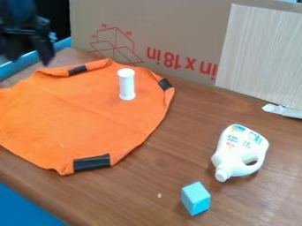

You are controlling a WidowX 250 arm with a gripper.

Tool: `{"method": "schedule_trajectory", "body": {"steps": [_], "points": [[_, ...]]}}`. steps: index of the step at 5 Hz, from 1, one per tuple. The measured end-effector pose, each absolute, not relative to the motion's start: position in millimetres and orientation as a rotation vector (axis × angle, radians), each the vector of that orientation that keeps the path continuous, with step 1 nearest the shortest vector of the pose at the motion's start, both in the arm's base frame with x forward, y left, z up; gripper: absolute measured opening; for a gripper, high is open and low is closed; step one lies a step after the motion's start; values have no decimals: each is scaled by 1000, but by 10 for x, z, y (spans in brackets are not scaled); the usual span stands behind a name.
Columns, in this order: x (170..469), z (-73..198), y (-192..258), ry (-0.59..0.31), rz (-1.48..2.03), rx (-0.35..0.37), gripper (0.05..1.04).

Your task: Fold the cloth with the white object in it

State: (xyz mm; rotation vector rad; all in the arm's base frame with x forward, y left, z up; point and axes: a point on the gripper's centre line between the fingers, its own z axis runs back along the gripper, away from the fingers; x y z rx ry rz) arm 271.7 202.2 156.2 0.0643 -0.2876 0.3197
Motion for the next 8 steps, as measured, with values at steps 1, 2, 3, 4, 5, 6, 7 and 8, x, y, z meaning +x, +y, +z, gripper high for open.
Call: {"method": "schedule_trajectory", "body": {"steps": [1,2,3,4,5,6,7,8], "points": [[2557,1509,2145,-294,340,49,999],[2439,1419,2236,-378,371,98,999],[2294,1246,2436,-503,439,113,999],[2195,1212,2632,-621,528,110,999],[2103,1106,2793,-698,659,54,999],[2054,1010,2853,-709,743,9,999],[2019,919,2855,-684,776,7,999],[1993,807,2812,-652,776,24,999]]}}
